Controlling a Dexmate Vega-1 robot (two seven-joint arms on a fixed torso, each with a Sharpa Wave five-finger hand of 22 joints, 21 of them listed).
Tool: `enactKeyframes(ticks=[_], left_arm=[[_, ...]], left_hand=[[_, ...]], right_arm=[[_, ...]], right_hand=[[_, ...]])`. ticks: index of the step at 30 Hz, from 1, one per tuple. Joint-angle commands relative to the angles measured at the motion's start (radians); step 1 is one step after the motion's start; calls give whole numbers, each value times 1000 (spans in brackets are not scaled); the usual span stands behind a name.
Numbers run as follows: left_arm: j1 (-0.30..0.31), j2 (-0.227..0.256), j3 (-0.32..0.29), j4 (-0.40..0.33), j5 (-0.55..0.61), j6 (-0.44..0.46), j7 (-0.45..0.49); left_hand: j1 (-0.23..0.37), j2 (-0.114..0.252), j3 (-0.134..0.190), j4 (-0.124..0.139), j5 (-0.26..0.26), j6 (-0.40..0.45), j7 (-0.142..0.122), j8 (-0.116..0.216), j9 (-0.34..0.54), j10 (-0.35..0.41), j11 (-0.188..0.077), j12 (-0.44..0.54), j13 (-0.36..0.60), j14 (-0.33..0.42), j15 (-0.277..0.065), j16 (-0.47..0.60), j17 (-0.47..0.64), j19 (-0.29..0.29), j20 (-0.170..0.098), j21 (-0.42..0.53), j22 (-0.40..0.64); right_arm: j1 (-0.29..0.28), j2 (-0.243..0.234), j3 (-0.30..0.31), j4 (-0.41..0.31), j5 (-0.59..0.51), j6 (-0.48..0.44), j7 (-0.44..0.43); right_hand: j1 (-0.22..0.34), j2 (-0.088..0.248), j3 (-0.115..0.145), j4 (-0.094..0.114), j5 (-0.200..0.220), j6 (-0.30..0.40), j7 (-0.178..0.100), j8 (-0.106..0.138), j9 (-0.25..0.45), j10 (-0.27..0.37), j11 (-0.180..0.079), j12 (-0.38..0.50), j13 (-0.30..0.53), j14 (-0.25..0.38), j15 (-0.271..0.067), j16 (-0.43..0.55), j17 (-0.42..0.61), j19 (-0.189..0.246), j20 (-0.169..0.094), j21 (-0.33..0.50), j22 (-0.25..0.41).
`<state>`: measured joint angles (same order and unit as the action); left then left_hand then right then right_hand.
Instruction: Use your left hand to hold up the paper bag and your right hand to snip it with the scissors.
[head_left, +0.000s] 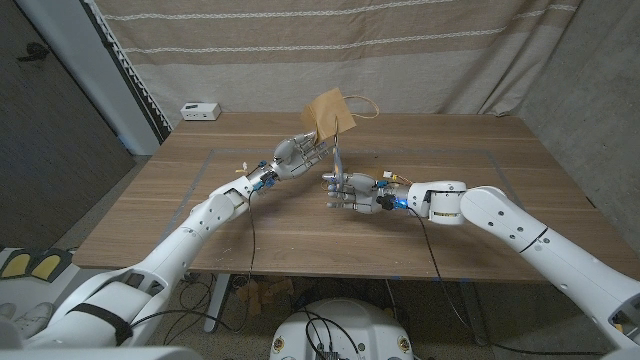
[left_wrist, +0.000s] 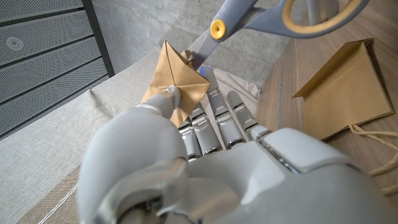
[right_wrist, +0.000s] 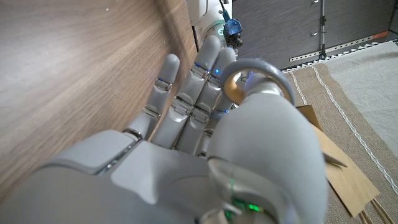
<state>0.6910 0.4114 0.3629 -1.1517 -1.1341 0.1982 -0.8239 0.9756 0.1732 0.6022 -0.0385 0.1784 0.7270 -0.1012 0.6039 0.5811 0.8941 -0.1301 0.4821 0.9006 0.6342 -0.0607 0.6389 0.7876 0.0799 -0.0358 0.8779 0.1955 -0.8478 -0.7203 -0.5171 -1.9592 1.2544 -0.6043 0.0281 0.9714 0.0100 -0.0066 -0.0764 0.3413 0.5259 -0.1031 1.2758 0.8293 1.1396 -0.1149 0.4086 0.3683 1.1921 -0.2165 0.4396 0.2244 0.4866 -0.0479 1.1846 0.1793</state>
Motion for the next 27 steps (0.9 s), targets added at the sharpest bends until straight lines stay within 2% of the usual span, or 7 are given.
enactKeyframes(ticks=[1,4,5,6,12,16,27], left_arm=[[-15,-5,-2,27,23,-24,-12],[-18,-4,-2,30,28,-27,-12],[-18,-5,-2,31,28,-28,-12],[-18,-5,-2,31,30,-29,-12],[-24,-10,-2,37,32,-31,-17],[-41,-21,3,58,45,-52,-31],[-81,-37,3,142,66,-79,-67]], left_hand=[[12,23,6,2,5,159,-115,7,13,89,-83,7,4,-3,-168,-2,4,1,-37,9,1],[12,23,7,2,5,159,-115,8,15,87,-83,6,4,-2,-168,-2,4,0,-36,9,1],[12,22,7,1,5,161,-115,8,14,87,-83,5,4,-2,-168,-2,4,0,-37,9,1],[12,23,7,1,5,161,-115,9,16,88,-83,5,3,-1,-168,-1,7,-1,-37,9,1],[11,23,8,2,5,159,-116,7,14,88,-84,5,5,-3,-168,-3,6,0,-38,10,2],[10,23,8,3,5,161,-115,8,15,85,-84,3,5,-2,-168,-4,4,0,-37,10,1],[11,21,6,-1,4,177,-115,8,5,96,-83,4,4,-4,-168,-2,9,0,-38,10,1]], right_arm=[[27,-23,-23,5,-34,10,88],[25,-26,-22,4,-38,14,99],[24,-27,-23,5,-40,16,106],[22,-27,-22,6,-39,18,111],[11,-31,-18,-3,-42,26,118],[7,-30,-20,-3,-46,36,135],[-7,-36,-6,-36,-37,42,108]], right_hand=[[-44,-6,-35,9,15,26,189,-98,-104,-136,35,-77,-6,-108,7,6,26,-23,-16,-17,2],[-64,0,-50,13,24,-20,192,-175,-179,-228,64,-115,-19,-170,8,14,43,-29,-3,-31,0],[-68,1,-57,11,28,-64,194,-230,-218,-265,79,-123,-25,-189,6,21,51,-31,4,-37,0],[-69,1,-60,10,30,-84,201,-255,-235,-271,82,-122,-28,-196,6,24,54,-32,6,-40,0],[-82,3,-73,10,35,-144,209,-356,-312,-323,107,-125,-44,-242,12,29,67,-42,19,-55,1],[-89,1,-80,10,37,-181,219,-401,-344,-317,106,-116,-51,-255,14,31,71,-43,23,-60,1],[-106,-1,-90,15,38,-188,237,-441,-384,-310,105,-106,-61,-253,11,40,75,-34,22,-64,1]])
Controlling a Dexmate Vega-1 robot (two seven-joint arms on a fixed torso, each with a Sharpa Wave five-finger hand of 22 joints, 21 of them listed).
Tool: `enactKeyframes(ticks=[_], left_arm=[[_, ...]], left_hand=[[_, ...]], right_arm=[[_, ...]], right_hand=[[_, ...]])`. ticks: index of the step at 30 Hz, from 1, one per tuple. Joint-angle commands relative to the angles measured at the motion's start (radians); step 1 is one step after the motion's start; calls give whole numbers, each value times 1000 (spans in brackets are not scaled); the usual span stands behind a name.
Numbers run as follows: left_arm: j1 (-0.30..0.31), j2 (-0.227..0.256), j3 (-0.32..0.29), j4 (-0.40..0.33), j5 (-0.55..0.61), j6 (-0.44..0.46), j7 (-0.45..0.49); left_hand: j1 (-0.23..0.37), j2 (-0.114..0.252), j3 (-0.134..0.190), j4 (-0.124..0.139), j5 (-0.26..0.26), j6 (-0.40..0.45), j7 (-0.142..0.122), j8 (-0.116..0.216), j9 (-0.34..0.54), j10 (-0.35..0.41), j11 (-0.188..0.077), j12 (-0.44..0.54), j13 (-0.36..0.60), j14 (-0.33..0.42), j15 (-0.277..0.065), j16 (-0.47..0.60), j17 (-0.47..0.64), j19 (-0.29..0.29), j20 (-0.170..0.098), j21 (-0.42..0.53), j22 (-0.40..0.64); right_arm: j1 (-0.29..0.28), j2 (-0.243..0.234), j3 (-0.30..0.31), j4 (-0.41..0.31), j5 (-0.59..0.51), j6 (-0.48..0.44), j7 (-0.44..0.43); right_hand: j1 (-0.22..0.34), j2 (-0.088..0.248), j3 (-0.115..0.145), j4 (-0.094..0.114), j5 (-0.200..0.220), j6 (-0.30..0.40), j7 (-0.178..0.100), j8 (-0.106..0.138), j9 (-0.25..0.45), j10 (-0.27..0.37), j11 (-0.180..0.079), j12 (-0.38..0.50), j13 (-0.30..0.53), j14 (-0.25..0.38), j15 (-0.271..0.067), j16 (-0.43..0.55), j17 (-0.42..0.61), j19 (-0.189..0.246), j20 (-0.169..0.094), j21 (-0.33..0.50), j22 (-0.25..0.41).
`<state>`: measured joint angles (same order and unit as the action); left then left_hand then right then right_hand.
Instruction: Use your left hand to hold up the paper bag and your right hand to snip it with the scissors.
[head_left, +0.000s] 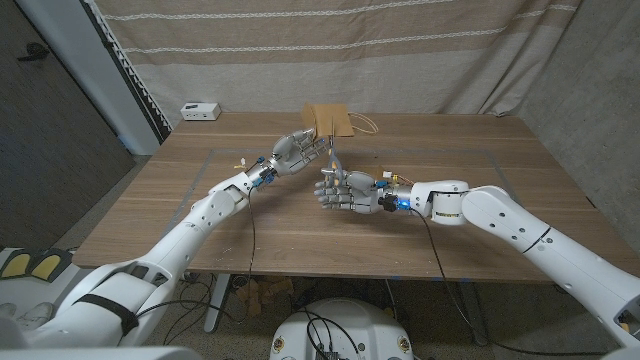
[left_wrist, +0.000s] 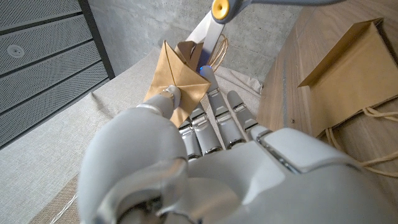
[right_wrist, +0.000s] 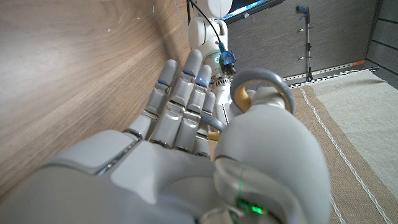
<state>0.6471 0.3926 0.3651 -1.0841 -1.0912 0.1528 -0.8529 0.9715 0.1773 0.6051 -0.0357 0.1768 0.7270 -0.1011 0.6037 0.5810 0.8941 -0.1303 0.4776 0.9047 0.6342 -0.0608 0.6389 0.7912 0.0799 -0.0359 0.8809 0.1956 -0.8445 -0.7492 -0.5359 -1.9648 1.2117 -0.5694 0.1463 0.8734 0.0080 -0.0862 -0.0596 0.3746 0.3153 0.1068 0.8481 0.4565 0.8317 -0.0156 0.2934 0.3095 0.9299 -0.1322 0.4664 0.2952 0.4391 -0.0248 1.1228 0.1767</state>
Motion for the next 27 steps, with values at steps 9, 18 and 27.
enactKeyframes(ticks=[9,18,27], left_arm=[[-85,-50,-8,172,33,-54,-74],[-147,-79,-10,278,59,-75,-121],[-188,-107,-24,374,75,-90,-172]], left_hand=[[14,17,4,-6,6,177,-115,6,5,94,-83,7,0,-5,-168,-5,3,-1,-36,7,1],[12,18,6,-5,7,175,-115,6,9,93,-82,6,2,-7,-168,-7,4,-2,-34,8,1],[11,18,6,-5,7,177,-115,7,10,89,-83,2,0,-8,-168,-7,6,-2,-34,7,1]], right_arm=[[37,-3,6,-24,-2,-19,-12],[45,7,-2,-9,-14,-9,6],[30,23,-6,-11,-9,-6,-21]], right_hand=[[-15,1,-14,-1,5,7,39,-45,-39,-4,5,14,-9,1,-71,15,7,14,2,-6,3],[-23,2,-18,2,5,1,46,-64,-57,-6,7,17,-13,0,-70,17,8,17,2,-8,3],[-31,2,-21,4,4,-2,59,-82,-74,-7,13,20,-17,-4,-70,19,9,18,4,-11,3]])
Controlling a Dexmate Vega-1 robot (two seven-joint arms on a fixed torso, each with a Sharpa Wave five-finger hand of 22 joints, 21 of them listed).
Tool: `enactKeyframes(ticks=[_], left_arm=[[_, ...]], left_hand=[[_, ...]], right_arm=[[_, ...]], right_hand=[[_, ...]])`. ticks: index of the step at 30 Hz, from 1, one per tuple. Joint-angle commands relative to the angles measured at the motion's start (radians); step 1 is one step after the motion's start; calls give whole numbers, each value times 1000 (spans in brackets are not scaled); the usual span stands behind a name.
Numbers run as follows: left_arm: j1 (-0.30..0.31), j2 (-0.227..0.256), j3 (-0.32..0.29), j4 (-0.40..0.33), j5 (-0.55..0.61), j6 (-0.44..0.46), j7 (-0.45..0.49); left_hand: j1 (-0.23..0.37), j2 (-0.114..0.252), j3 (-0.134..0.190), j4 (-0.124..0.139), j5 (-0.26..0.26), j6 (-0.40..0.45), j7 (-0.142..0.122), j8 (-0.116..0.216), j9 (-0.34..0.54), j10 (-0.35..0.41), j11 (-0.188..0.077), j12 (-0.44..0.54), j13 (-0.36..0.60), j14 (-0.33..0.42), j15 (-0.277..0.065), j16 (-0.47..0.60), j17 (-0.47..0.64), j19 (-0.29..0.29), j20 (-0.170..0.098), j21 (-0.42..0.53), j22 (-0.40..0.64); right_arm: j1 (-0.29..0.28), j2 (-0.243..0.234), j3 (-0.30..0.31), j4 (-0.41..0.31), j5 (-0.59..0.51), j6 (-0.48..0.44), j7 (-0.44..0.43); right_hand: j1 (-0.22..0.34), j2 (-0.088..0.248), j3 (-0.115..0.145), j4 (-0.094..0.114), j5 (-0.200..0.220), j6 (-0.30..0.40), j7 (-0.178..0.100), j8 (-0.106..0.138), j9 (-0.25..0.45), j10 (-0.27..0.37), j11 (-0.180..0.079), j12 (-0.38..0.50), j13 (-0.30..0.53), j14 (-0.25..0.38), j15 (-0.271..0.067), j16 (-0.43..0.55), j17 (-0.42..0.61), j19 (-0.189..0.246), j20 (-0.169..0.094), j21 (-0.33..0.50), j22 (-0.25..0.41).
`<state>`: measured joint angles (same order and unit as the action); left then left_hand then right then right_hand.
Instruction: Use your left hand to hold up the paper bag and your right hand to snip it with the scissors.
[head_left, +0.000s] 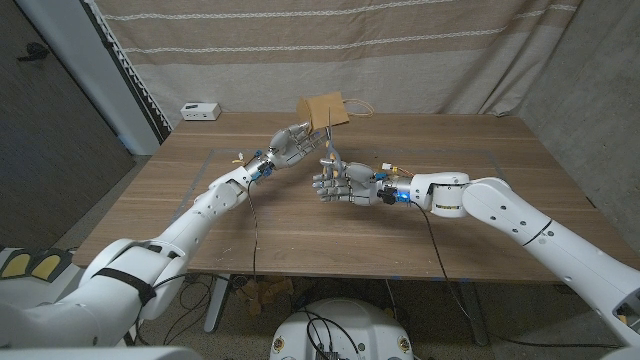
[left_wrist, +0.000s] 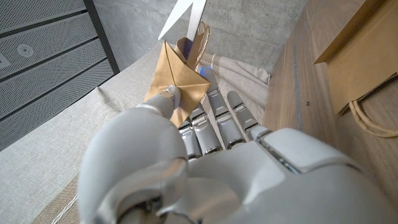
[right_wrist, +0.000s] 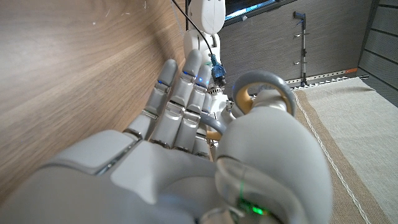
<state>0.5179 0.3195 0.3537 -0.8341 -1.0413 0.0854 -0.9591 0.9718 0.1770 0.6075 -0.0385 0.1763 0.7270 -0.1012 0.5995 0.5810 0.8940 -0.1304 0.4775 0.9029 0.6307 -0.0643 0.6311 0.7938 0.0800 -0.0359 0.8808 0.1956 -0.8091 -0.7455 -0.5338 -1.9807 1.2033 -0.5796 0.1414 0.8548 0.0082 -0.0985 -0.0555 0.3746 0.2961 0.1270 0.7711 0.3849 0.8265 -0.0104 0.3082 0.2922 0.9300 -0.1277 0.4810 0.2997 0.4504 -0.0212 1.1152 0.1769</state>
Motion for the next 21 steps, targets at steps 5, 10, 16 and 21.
enactKeyframes(ticks=[5,10,16,21], left_arm=[[-65,-39,-24,145,31,-29,-87],[-53,-39,-35,127,29,-21,-83],[-35,-32,-42,80,26,-8,-60],[-49,-33,-41,104,37,-30,-66]], left_hand=[[10,18,4,-1,8,175,-115,11,11,90,-83,3,5,-5,-164,-1,2,-2,-32,8,0],[10,18,5,-2,8,176,-115,10,10,90,-83,3,6,-4,-164,0,4,-2,-34,8,0],[10,18,5,-2,8,177,-115,8,7,89,-83,1,4,-7,-164,-2,3,-1,-34,8,0],[10,18,5,-2,8,178,-115,7,6,88,-83,-1,3,-8,-164,-3,2,-2,-34,7,0]], right_arm=[[-16,28,-12,3,4,9,-25],[-28,32,-12,7,9,18,-25],[-46,21,-3,3,4,38,-18],[-53,18,0,9,5,48,-6]], right_hand=[[-15,2,-10,1,4,19,41,-10,-8,-2,8,6,-1,-3,-75,5,4,7,0,-4,3],[-16,3,-11,1,5,20,40,-16,-16,-2,8,8,-3,-4,-76,6,5,6,-1,-6,3],[-18,3,-12,1,5,25,38,-21,-23,0,9,10,-5,-4,-76,7,5,9,-2,-6,3],[-19,4,-12,1,5,27,37,-26,-29,2,7,12,-7,-3,-76,9,5,9,-2,-8,3]])
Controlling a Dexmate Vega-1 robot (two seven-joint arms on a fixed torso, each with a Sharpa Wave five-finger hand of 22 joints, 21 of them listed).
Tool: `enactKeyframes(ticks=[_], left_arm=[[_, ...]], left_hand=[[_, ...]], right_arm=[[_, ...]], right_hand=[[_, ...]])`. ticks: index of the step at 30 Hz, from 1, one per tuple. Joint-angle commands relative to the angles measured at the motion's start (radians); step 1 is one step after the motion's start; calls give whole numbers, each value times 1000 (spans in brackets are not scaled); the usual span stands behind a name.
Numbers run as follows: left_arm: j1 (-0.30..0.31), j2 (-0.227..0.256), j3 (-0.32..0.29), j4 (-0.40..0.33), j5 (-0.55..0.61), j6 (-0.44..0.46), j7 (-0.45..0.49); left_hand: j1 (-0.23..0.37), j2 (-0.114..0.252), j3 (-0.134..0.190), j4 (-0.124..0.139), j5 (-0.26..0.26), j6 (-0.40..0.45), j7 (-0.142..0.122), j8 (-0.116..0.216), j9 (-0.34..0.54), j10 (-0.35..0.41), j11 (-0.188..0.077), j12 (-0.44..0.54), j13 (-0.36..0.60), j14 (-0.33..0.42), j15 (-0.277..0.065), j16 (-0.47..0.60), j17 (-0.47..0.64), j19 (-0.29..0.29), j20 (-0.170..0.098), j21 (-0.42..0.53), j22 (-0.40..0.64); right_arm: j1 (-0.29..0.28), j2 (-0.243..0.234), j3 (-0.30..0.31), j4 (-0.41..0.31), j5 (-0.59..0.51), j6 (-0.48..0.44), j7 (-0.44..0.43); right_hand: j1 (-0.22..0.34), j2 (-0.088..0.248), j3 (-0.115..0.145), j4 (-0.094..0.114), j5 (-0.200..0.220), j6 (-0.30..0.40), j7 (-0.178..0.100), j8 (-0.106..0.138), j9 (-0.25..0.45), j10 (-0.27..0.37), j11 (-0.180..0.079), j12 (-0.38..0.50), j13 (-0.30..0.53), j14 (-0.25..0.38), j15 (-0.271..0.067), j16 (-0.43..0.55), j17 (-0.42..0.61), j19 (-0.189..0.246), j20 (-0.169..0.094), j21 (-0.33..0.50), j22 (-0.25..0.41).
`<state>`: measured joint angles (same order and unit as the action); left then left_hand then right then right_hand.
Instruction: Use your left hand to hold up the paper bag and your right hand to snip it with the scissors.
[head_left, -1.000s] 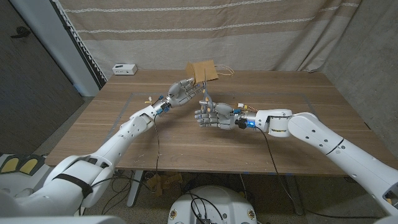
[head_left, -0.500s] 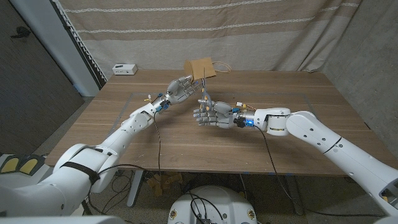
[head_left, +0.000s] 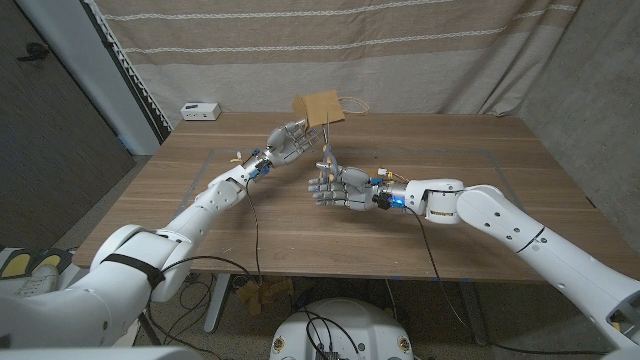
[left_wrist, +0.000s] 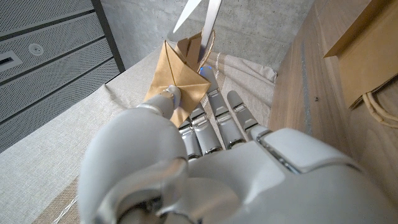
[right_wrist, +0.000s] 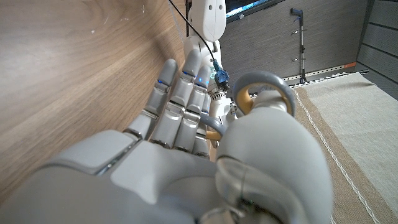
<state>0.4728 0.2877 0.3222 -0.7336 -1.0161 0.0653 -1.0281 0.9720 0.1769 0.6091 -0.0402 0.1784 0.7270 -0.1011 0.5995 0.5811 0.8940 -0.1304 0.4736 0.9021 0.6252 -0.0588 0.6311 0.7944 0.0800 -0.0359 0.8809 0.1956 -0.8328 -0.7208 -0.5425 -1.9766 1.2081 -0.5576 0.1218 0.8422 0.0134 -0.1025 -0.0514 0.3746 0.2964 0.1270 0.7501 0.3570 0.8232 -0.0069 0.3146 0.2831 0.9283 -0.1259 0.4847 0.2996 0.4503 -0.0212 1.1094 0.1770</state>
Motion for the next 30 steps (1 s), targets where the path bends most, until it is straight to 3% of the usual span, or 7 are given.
enactKeyframes(ticks=[1,11,30], left_arm=[[-4,-1,-11,5,12,-12,4],[18,8,-15,-19,17,-10,52],[87,28,-24,-132,-3,-21,126]], left_hand=[[10,19,4,0,6,178,-115,7,5,90,-83,4,5,-4,-169,-4,2,-3,-34,7,0],[9,18,3,0,5,181,-115,8,7,92,-83,2,3,-5,-169,-6,0,-3,-33,6,0],[9,19,2,-2,5,183,-115,7,6,93,-83,0,4,-5,-170,-6,-1,-4,-32,5,0]], right_arm=[[-29,-6,8,7,1,24,14],[-72,-16,19,-6,2,56,10],[-51,-35,20,27,-13,54,77]], right_hand=[[-7,-1,-8,-3,5,27,37,-6,-3,5,4,6,2,-2,-78,5,5,9,-3,-2,3],[-9,1,-9,-4,5,35,33,-18,-18,11,2,12,-2,-2,-79,8,6,8,-8,-6,3],[-17,5,-12,-1,5,48,30,-34,-41,17,-3,20,-8,-2,-78,13,7,8,-12,-10,4]])
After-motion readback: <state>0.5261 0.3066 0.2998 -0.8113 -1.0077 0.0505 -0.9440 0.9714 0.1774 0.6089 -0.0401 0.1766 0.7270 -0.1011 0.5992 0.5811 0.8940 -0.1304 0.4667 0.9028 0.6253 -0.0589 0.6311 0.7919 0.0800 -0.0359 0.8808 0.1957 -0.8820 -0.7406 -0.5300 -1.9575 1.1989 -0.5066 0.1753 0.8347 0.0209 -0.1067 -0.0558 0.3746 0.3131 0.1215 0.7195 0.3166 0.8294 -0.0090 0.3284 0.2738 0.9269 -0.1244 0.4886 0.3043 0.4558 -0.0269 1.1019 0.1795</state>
